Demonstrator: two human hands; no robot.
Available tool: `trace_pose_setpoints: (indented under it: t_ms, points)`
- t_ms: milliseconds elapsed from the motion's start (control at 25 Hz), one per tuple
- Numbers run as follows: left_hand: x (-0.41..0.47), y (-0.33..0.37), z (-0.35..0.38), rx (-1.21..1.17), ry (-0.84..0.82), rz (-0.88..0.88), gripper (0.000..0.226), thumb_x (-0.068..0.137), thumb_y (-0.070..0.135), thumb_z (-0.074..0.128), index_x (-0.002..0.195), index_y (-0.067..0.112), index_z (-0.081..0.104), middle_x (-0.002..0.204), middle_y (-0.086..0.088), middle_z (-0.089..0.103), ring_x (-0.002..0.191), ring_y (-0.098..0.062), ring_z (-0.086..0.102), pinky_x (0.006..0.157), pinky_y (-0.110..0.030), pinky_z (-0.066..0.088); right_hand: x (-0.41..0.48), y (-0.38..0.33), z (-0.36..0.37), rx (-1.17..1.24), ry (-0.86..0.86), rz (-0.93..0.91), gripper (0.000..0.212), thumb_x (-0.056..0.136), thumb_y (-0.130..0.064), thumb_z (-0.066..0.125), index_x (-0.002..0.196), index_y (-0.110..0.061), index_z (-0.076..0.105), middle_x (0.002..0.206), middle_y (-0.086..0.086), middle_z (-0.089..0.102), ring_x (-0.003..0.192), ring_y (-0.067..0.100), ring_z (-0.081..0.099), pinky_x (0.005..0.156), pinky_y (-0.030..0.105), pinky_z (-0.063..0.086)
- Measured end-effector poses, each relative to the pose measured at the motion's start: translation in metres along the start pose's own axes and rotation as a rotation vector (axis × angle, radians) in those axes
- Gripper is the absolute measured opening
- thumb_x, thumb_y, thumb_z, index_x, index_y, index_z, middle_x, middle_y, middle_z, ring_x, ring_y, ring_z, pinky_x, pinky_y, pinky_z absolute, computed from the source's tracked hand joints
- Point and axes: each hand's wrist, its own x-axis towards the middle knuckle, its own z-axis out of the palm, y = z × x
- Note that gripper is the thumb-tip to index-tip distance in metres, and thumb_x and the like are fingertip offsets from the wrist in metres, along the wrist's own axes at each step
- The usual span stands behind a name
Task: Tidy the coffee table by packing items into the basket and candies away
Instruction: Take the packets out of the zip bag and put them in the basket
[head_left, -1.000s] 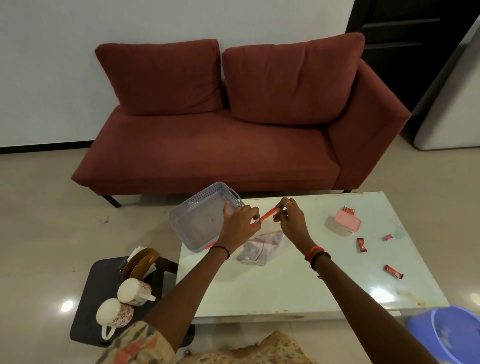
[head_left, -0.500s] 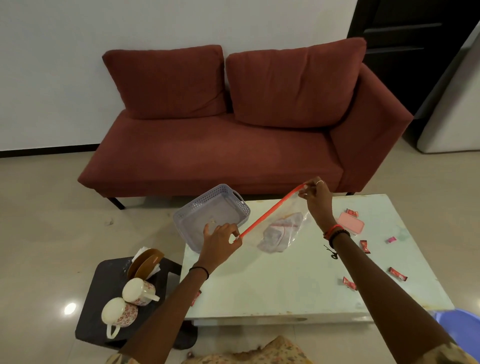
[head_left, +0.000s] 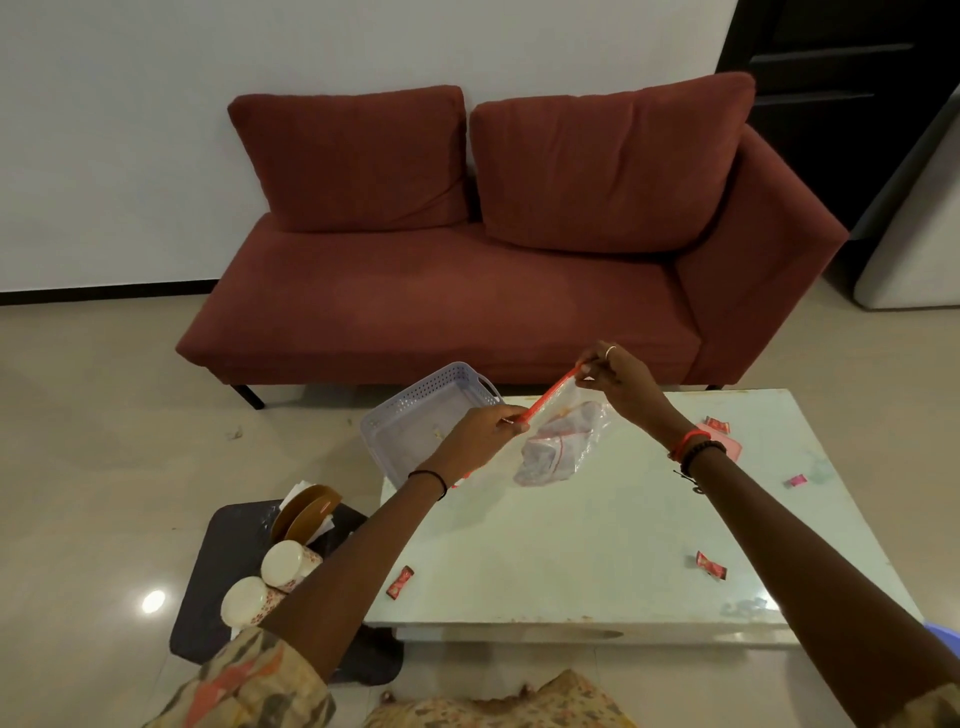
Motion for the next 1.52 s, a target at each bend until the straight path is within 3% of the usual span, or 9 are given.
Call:
trace_pose_setpoints:
  t_ms: [200, 360, 520, 680, 920, 1120, 1240, 1320, 1520]
  points:
    - [0.004, 0.008, -0.003, -0.007, -0.036, -0.125, 0.030, 0.093, 0.023, 0.054, 0.114, 0.004, 0.064, 0.114, -0.013, 0.068, 0.103, -0.027, 0.064, 0.094, -0.033, 0.052, -0.005, 0.004, 0.005, 0.009, 0.006, 0.014, 0.019, 0.092, 0.011, 0.044, 0.091, 0.000, 0.059, 0.082, 0.004, 0.055, 0.078, 0.015, 0.059, 0.075, 0.013, 0.057]
    - [-0.002, 0.002, 0.002, -0.345, -0.134, -0.249, 0.034, 0.090, 0.017, 0.059, 0.116, -0.004, 0.060, 0.113, -0.018, 0.065, 0.102, -0.031, 0.063, 0.091, -0.039, 0.054, -0.010, 0.006, 0.017, 0.158, 0.053, 0.127, 0.024, 0.091, 0.013, 0.041, 0.093, -0.004, 0.058, 0.080, 0.005, 0.057, 0.077, 0.016, 0.059, 0.083, 0.031, 0.058]
    - [-0.012, -0.011, 0.018, -0.752, -0.069, -0.423, 0.032, 0.087, 0.019, 0.062, 0.111, -0.002, 0.062, 0.099, -0.012, 0.066, 0.086, -0.020, 0.065, 0.069, -0.022, 0.059, -0.025, -0.002, 0.048, 0.239, 0.130, 0.371, 0.011, 0.094, -0.003, 0.050, 0.104, -0.003, 0.052, 0.095, 0.018, 0.058, 0.076, 0.021, 0.060, 0.080, 0.041, 0.054]
    - [-0.022, -0.027, 0.031, -0.920, 0.005, -0.501, 0.017, 0.089, 0.020, 0.059, 0.098, 0.008, 0.066, 0.087, -0.006, 0.065, 0.082, -0.017, 0.062, 0.066, -0.022, 0.057, -0.045, -0.005, 0.086, 0.013, -0.083, 0.518, 0.054, 0.085, -0.032, 0.069, 0.126, -0.010, 0.044, 0.103, 0.004, 0.053, 0.095, 0.020, 0.056, 0.083, 0.031, 0.050]
    - [-0.025, -0.051, 0.019, -0.674, 0.182, -0.536, 0.013, 0.092, 0.022, 0.055, 0.100, 0.012, 0.055, 0.105, -0.012, 0.063, 0.097, -0.030, 0.063, 0.085, -0.038, 0.056, -0.058, 0.013, 0.099, 0.016, -0.125, 0.653, 0.044, 0.087, -0.001, 0.059, 0.128, -0.002, 0.041, 0.088, 0.020, 0.064, 0.059, 0.015, 0.057, 0.060, 0.021, 0.050]
    - [-0.028, -0.081, -0.006, -0.393, 0.397, -0.487, 0.010, 0.092, 0.023, 0.055, 0.094, 0.015, 0.050, 0.088, -0.004, 0.058, 0.077, -0.016, 0.060, 0.058, -0.010, 0.051, -0.062, 0.024, 0.100, -0.076, -0.064, 0.646, 0.038, 0.085, 0.000, 0.061, 0.119, -0.001, 0.043, 0.087, 0.020, 0.066, 0.060, 0.018, 0.057, 0.064, 0.027, 0.050]
    - [-0.020, -0.091, -0.014, -0.312, 0.375, -0.414, 0.010, 0.090, 0.022, 0.057, 0.094, 0.013, 0.052, 0.088, -0.005, 0.059, 0.076, -0.016, 0.061, 0.058, -0.007, 0.052, -0.061, 0.021, 0.121, -0.278, -0.021, 0.420, 0.035, 0.084, -0.005, 0.066, 0.114, -0.006, 0.046, 0.108, 0.012, 0.059, 0.090, 0.022, 0.056, 0.075, 0.027, 0.048]
    - [-0.011, -0.094, -0.018, -0.265, 0.341, -0.368, 0.016, 0.090, 0.022, 0.058, 0.097, 0.008, 0.055, 0.093, -0.013, 0.062, 0.085, -0.024, 0.063, 0.075, -0.023, 0.057, -0.050, 0.012, 0.142, -0.405, 0.002, 0.162, 0.023, 0.088, -0.008, 0.063, 0.108, -0.009, 0.052, 0.110, 0.007, 0.057, 0.095, 0.019, 0.052, 0.076, 0.020, 0.040]
    - [0.010, -0.108, -0.036, -0.126, 0.246, -0.276, 0.024, 0.087, 0.023, 0.061, 0.102, 0.004, 0.061, 0.101, -0.014, 0.067, 0.088, -0.022, 0.062, 0.088, -0.030, 0.052, 0.004, 0.008, 0.206, -0.668, -0.594, 0.083, 0.034, 0.092, 0.004, 0.047, 0.125, -0.001, 0.053, 0.125, 0.019, 0.057, 0.111, 0.029, 0.056, 0.091, 0.030, 0.044]
